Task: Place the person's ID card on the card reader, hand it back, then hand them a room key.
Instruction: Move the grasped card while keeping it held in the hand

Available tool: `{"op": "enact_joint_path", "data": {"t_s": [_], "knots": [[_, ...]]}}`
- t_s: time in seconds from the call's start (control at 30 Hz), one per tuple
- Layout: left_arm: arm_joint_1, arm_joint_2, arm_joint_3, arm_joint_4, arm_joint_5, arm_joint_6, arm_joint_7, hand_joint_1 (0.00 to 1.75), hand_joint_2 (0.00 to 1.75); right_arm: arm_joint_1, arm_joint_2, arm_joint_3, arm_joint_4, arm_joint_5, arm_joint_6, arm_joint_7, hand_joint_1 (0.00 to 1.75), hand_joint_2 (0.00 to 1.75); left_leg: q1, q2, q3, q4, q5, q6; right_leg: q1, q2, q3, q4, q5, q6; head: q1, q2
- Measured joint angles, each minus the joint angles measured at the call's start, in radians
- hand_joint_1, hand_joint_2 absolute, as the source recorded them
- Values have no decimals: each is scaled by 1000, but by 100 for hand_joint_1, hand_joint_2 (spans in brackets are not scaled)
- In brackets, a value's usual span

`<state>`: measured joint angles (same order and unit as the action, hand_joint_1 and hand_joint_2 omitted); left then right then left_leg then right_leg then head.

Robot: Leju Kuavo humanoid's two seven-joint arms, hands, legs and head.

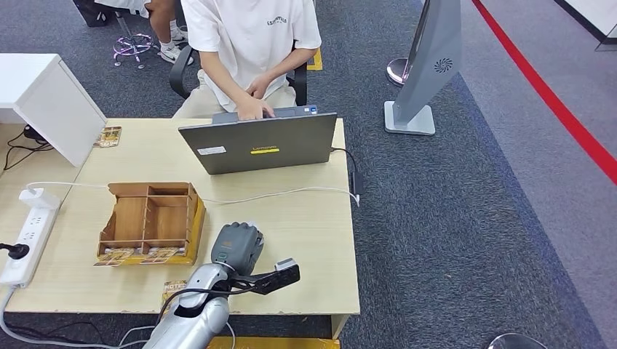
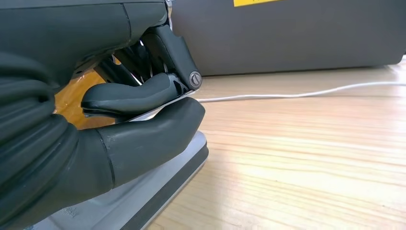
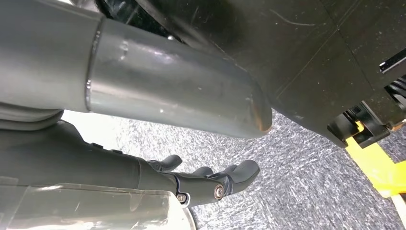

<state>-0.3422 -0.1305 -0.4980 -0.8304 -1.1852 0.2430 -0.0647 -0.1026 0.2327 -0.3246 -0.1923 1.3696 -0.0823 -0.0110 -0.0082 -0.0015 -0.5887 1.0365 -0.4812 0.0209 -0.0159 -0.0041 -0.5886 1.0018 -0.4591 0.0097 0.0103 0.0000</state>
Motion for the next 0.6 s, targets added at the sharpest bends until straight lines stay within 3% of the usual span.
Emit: {"op": "enact_joint_path", "data": {"t_s": [0.27, 0.43, 0.6], "knots": [[12, 7, -5, -5, -56, -13, 41, 175, 175, 10, 0, -10, 0, -18, -20, -10, 0, 0, 0, 0, 0, 0, 0, 0, 0, 0, 0, 0, 0, 0, 0, 0], [75, 43, -16, -86, -77, -30, 68, 175, 175, 20, 0, -28, 0, -29, -33, -10, 0, 0, 0, 0, 0, 0, 0, 0, 0, 0, 0, 0, -1, 0, 0, 0], [87, 66, -17, -105, -70, -58, 76, 175, 175, 21, 0, -31, 0, -24, -28, -10, 0, 0, 0, 0, 0, -1, 0, 0, 0, -1, 0, 0, -1, 0, 0, 0]]}}
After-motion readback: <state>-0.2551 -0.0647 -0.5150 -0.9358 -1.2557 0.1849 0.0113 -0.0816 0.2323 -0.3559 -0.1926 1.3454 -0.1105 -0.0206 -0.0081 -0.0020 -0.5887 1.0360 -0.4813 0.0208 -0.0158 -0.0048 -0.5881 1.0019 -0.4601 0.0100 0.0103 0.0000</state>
